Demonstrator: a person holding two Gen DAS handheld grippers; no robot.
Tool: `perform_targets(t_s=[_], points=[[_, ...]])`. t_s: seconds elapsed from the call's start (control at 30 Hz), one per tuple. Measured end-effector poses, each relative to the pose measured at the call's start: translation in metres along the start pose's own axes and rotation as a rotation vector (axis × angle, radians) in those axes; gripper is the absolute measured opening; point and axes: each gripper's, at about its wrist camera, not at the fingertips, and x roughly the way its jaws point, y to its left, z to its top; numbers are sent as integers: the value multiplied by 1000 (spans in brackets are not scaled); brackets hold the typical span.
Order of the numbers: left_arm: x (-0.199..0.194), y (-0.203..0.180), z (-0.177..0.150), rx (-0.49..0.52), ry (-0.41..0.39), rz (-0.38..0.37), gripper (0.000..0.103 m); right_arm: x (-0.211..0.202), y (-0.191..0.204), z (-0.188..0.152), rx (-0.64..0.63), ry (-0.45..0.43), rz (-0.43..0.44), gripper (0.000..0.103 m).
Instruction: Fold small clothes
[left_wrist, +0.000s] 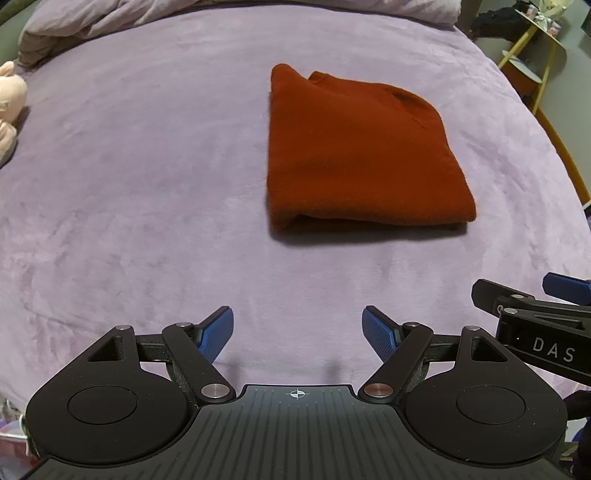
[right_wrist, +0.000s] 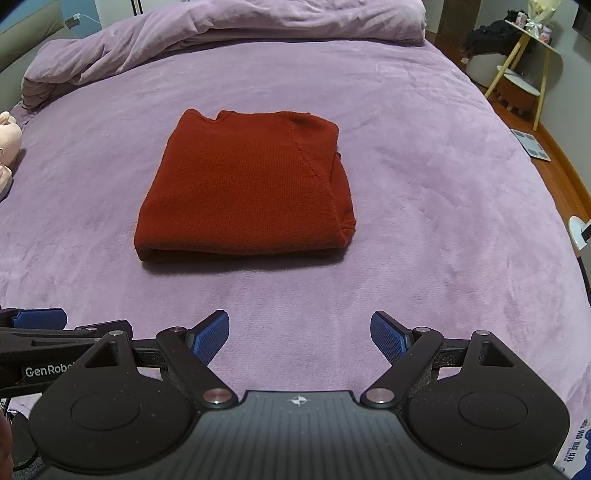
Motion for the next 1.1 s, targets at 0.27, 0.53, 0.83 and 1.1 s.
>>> perform_targets(t_s=[0.27,0.53,0.83,1.1], points=[[-1,-2,-1,7,-3,-8,81,0,-1,0,0,-2,0,84],[-6,-5,-3,25,-37,-13,81,-1,-1,-1,-4,-5,0,84],[-7,-9,-4,43,-31,5,81,-2,-1,-1,3,-12,-5,84],[-8,-15,-6,78,-38,30,81,-4,0,-2,-1,-19,-16,84]])
